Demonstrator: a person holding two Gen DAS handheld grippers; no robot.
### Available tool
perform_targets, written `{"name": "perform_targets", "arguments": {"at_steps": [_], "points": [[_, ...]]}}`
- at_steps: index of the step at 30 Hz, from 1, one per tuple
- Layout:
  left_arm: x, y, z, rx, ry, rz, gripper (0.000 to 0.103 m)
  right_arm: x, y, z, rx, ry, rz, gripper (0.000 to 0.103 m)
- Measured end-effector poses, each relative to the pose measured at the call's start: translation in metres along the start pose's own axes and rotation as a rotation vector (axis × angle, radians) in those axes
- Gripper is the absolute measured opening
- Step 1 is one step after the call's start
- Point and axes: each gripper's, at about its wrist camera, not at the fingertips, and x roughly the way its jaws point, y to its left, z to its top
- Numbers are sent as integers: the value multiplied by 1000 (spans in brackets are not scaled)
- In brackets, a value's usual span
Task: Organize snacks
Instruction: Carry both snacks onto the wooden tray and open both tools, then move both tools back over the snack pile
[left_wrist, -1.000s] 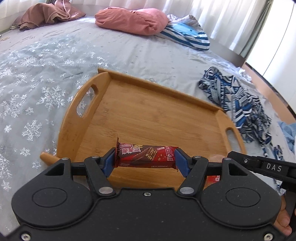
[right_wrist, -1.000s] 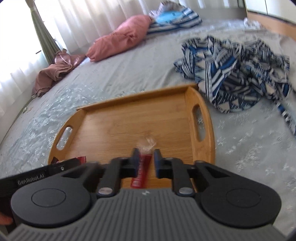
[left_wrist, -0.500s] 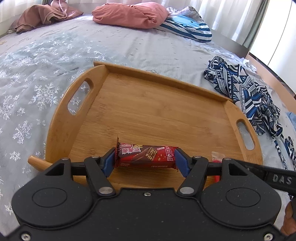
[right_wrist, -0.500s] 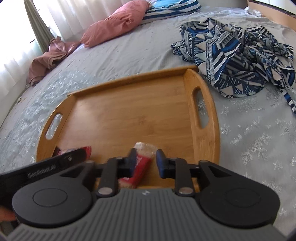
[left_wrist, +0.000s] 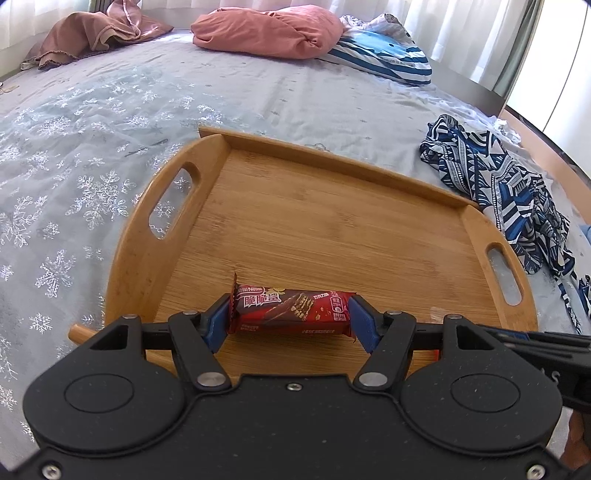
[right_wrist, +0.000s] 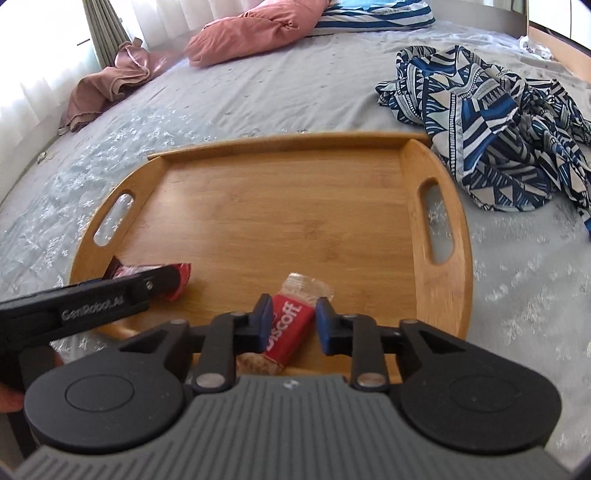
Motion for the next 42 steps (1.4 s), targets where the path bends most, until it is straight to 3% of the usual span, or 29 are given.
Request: {"name": "perform_targets", "arguments": {"at_steps": [7,9,10,13,18,19,20,23,33,35,42], "points": [[1,-3,1,7,5,2,64,11,-4,8,33,-3,-7,31],[2,-2,2,2,7,-4,63,9,-6,9,60,18,0,40],[2,-1,2,0,9,-7,63,7,-5,9,49,31,10,55],[2,1,4,-4,11,-7,63,-1,2,5,-29,60,38,71],[1,2,5,-11,8,-4,63,1,14,-3,-117,89,22,71],[0,2,5,-8,6,-3,64,2,16,-4,-124,83,15,62],[-2,2,4,-5,1,-4,66,3,16,-4,-121,79,14,47],[-7,2,4,4,-13,-4,71,4,14,-4,-88,55,19,41],[-28,2,-4,53,-44,-4,80,14,11,1,-81,-19,12,43],[-31,3,-6,58,-47,-5,83,14,13,0,-85,-27,9,53],[-46,5,-13,87,-63,-10,90,6,17,-6,-109,-59,-1,63]]}}
